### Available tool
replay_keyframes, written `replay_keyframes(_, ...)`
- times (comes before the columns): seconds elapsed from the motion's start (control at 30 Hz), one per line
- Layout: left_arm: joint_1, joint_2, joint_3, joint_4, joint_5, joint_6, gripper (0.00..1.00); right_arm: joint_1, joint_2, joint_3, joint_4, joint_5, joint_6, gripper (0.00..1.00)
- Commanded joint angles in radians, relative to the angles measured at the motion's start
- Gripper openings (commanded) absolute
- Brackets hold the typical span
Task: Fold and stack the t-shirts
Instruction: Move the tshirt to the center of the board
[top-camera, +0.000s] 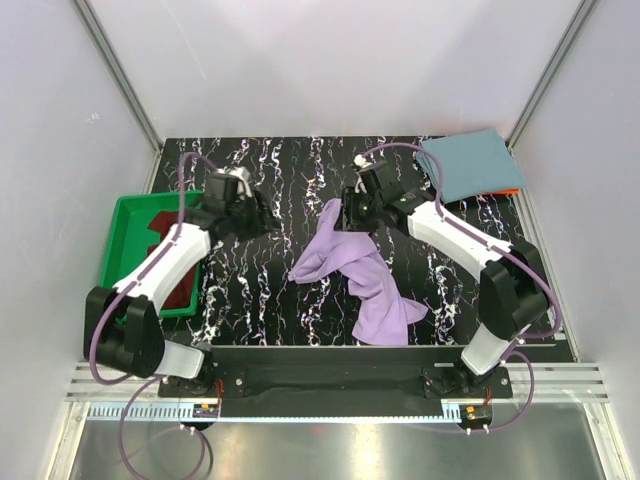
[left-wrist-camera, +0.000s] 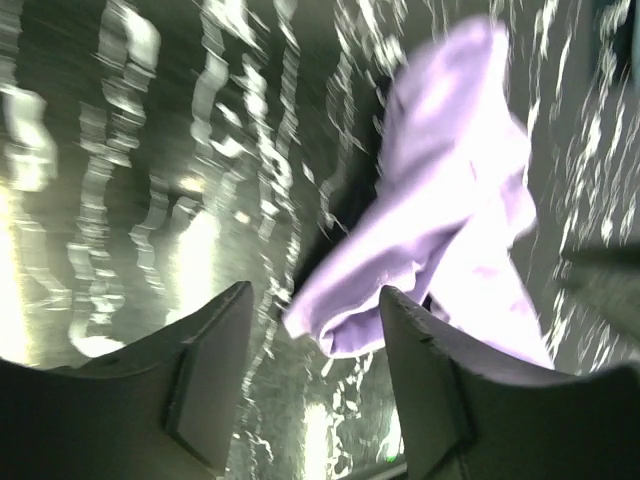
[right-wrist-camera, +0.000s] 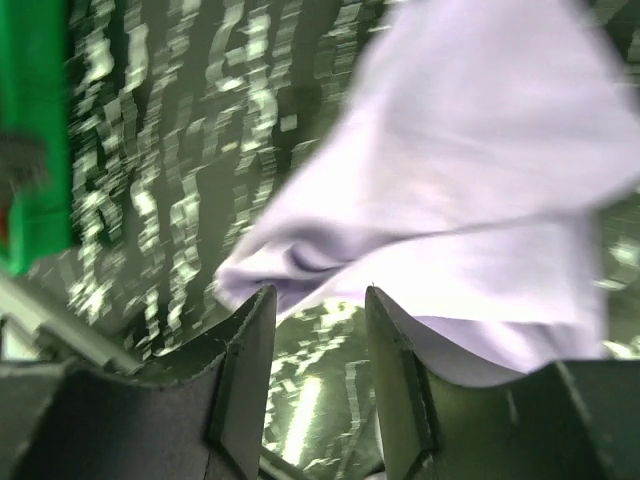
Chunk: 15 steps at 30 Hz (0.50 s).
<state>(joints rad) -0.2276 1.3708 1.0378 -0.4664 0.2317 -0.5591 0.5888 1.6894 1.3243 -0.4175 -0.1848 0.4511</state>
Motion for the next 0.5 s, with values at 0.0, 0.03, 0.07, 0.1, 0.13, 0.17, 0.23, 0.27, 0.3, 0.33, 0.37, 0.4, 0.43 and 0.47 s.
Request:
replay_keyframes(0.0,-0.099,0.052,0.004,0.106,-0.052,-0.019,0.60,-0.033,-0.066,-0.007,-0.047,0.125,-0.012,0.48)
replay_keyframes(0.03,-0.110,0.063,0.002,0.107,-0.070,-0.042,0.60,-0.041,-0.062,-0.010,-0.034,0.123,-0.014,0.47)
replay_keyframes(0.07,-0.118,0.071,-0.022,0.120,-0.074,-0.054,0.60,-0.044,-0.048,-0.014,-0.023,0.116,-0.025,0.46)
replay_keyframes(0.1,-0.125,0.071,-0.041,0.156,-0.066,-0.067,0.60,-0.046,-0.036,-0.017,-0.011,0.120,-0.035,0.46)
replay_keyframes(0.13,-0.128,0.070,-0.059,0.167,-0.065,-0.087,0.60,-0.046,-0.022,-0.014,-0.003,0.126,-0.043,0.46)
replay_keyframes(0.17,-0.131,0.070,-0.093,0.178,-0.069,-0.094,0.60,-0.046,0.010,-0.013,-0.006,0.123,-0.069,0.46)
replay_keyframes(0.23,-0.134,0.062,-0.122,0.189,-0.081,-0.101,0.61,-0.044,0.041,-0.014,0.020,0.050,-0.101,0.50)
replay_keyframes(0.27,-0.134,0.062,-0.130,0.186,-0.086,-0.101,0.61,-0.040,0.062,-0.013,0.023,0.024,-0.133,0.50)
replay_keyframes(0.3,-0.134,0.060,-0.140,0.172,-0.097,-0.101,0.60,-0.032,0.069,-0.011,0.028,0.010,-0.144,0.51)
replay_keyframes(0.33,-0.133,0.059,-0.145,0.163,-0.106,-0.104,0.60,-0.023,0.069,-0.013,0.040,-0.007,-0.158,0.52)
replay_keyframes(0.37,-0.131,0.059,-0.150,0.157,-0.115,-0.107,0.61,0.012,0.063,-0.016,0.049,-0.016,-0.190,0.52)
replay_keyframes(0.4,-0.115,0.056,-0.159,0.160,-0.101,-0.111,0.61,0.031,0.055,-0.020,0.062,-0.027,-0.210,0.53)
replay_keyframes(0.43,-0.101,0.056,-0.179,0.169,-0.085,-0.126,0.61,0.049,0.049,-0.034,0.089,-0.048,-0.232,0.54)
replay_keyframes(0.47,-0.086,0.054,-0.189,0.181,-0.065,-0.134,0.61,0.086,0.043,-0.039,0.101,-0.059,-0.280,0.55)
